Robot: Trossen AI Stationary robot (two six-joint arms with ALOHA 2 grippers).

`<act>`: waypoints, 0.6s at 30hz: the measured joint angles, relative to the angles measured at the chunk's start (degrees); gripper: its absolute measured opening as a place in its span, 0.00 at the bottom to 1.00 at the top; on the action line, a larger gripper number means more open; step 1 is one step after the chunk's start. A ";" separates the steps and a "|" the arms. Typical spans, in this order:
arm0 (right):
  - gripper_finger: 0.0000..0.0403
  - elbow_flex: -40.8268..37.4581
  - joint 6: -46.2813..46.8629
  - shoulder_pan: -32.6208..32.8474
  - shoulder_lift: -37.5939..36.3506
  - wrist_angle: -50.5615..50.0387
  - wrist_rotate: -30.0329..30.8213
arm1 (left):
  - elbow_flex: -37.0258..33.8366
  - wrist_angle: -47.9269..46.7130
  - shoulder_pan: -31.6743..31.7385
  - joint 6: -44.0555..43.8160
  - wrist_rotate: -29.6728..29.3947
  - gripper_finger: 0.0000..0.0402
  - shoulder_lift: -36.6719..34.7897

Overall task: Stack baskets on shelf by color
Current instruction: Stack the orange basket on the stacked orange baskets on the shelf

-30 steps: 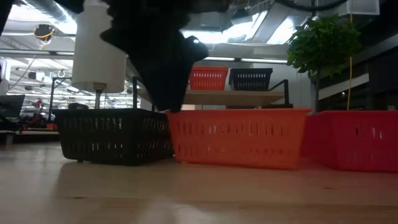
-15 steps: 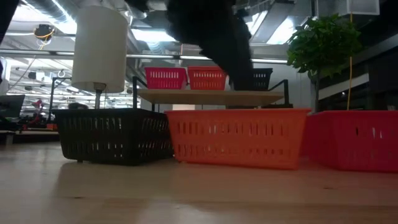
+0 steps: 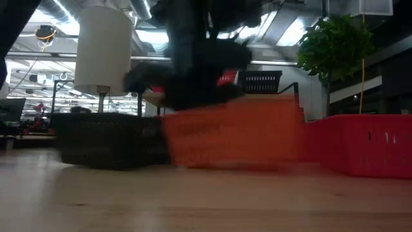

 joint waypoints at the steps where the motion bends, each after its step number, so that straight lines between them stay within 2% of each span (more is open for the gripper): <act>1: 0.36 0.00 -0.04 0.00 0.00 0.00 0.00 | -0.08 -0.18 -0.02 0.05 0.02 0.25 0.67; 3: 0.36 0.00 -0.10 -0.01 0.00 -0.02 0.00 | -0.08 1.87 -0.07 -0.36 -0.43 0.25 1.34; 6: 0.36 -0.01 -0.13 0.00 0.00 -0.01 0.01 | 0.10 5.48 -0.11 -6.22 -1.00 0.25 2.24; 10: 0.36 -0.02 -0.15 0.00 -0.02 -0.09 0.00 | 0.12 10.90 -0.04 -22.78 -1.20 0.25 2.54; 15: 0.36 -0.02 -0.17 -0.01 -0.02 -0.10 0.00 | 0.08 14.16 -0.02 -52.51 -0.76 0.25 2.58; 18: 0.36 -0.02 -0.21 -0.01 -0.02 -0.11 -0.02 | 0.08 13.98 -0.13 -59.78 0.74 0.25 2.61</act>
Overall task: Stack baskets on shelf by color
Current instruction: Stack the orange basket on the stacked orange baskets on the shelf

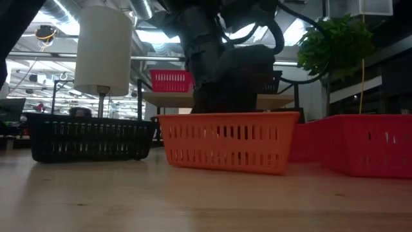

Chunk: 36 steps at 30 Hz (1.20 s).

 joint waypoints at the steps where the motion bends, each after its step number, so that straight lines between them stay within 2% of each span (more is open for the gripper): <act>1: 0.36 0.00 -0.16 0.01 0.00 0.00 0.00 | -0.02 0.03 -0.19 -0.11 0.02 0.25 0.00; 3: 0.36 0.00 -0.65 0.01 0.00 0.00 0.00 | -0.01 0.26 -0.54 3.87 -0.19 0.25 -0.10; 8: 0.36 0.00 -2.94 -0.01 0.00 -0.02 0.00 | 1.04 -2.49 -2.33 24.88 -0.14 0.23 -3.75; 10: 0.36 0.00 -3.07 0.01 0.00 0.00 0.02 | 2.55 -6.09 -3.09 27.89 -0.78 0.23 -4.38; 15: 0.36 -0.02 -3.09 -0.01 0.02 0.18 0.02 | 6.87 -13.72 -4.31 28.66 0.10 0.23 -6.35; 18: 0.36 -0.02 -3.07 0.01 0.02 0.26 0.02 | 7.31 -20.05 -6.63 34.95 -1.22 0.24 -6.52; 20: 0.36 -0.02 -3.07 -0.01 0.02 0.34 0.02 | 7.19 -24.51 -8.40 39.19 -4.96 0.25 -6.19; 25: 0.36 -0.02 -2.94 -0.01 0.02 0.61 0.02 | 7.19 -34.61 -10.79 44.75 -19.20 0.30 -6.32; 28: 0.36 -0.02 -2.97 0.00 0.02 1.27 0.46 | 7.19 -36.59 -12.08 50.65 -25.08 0.30 -6.32; 31: 0.36 -0.02 -2.98 0.01 0.02 1.95 0.56 | 7.19 -36.55 -12.25 58.06 -28.21 0.31 -6.33; 36: 0.36 -0.02 -2.98 0.01 0.02 2.71 0.61 | 7.19 -36.11 -12.22 66.86 -28.82 0.31 -6.32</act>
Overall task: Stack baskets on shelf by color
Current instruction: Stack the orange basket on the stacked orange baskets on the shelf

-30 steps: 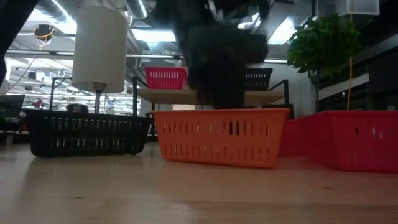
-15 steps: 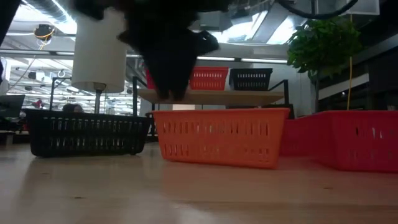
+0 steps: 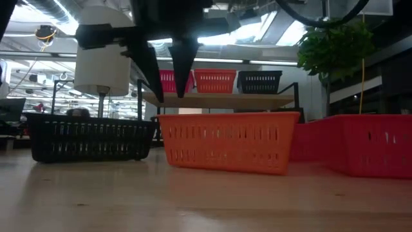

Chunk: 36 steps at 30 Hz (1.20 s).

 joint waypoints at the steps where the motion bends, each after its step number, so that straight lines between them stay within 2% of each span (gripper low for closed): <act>1: 0.36 0.00 0.00 -0.02 0.00 0.00 0.00 | 0.00 -0.03 -0.08 1.29 0.05 0.31 -0.01; 11: 0.36 0.00 -0.09 0.00 0.00 -0.03 1.31 | -1.89 5.27 -0.02 9.67 1.89 0.31 0.33; 21: 0.36 0.00 -0.19 0.00 0.00 -0.09 1.36 | -4.89 6.14 -0.22 12.93 0.95 0.31 0.33; 36: 0.36 0.00 -0.07 0.00 0.00 -0.09 1.40 | -6.71 14.72 -0.58 15.78 0.06 0.31 0.33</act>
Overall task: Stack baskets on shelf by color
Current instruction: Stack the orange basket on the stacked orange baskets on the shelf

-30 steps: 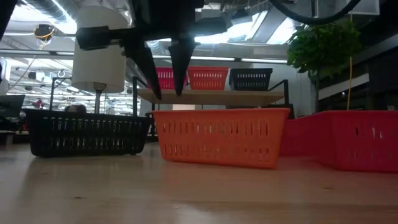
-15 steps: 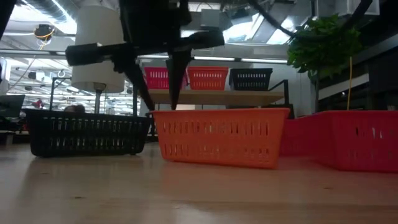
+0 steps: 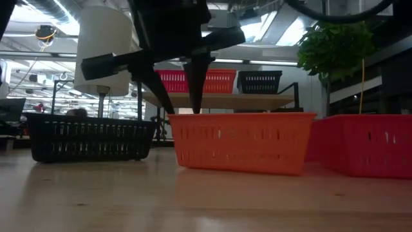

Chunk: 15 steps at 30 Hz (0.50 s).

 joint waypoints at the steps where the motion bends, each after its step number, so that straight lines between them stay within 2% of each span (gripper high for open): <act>1: 0.36 0.00 0.01 0.00 0.00 0.00 0.02 | 0.00 0.22 0.01 0.01 0.81 0.31 0.01; 6: 0.36 0.00 0.03 0.00 0.00 0.00 0.07 | 0.00 2.71 -0.11 -0.30 6.16 0.31 0.00; 11: 0.36 0.00 0.02 0.00 0.00 0.01 0.09 | 0.00 5.76 -0.76 -0.42 9.13 0.31 0.02; 15: 0.36 0.00 0.04 0.00 0.00 0.02 0.09 | 0.02 7.54 -0.86 -3.24 14.71 0.31 0.02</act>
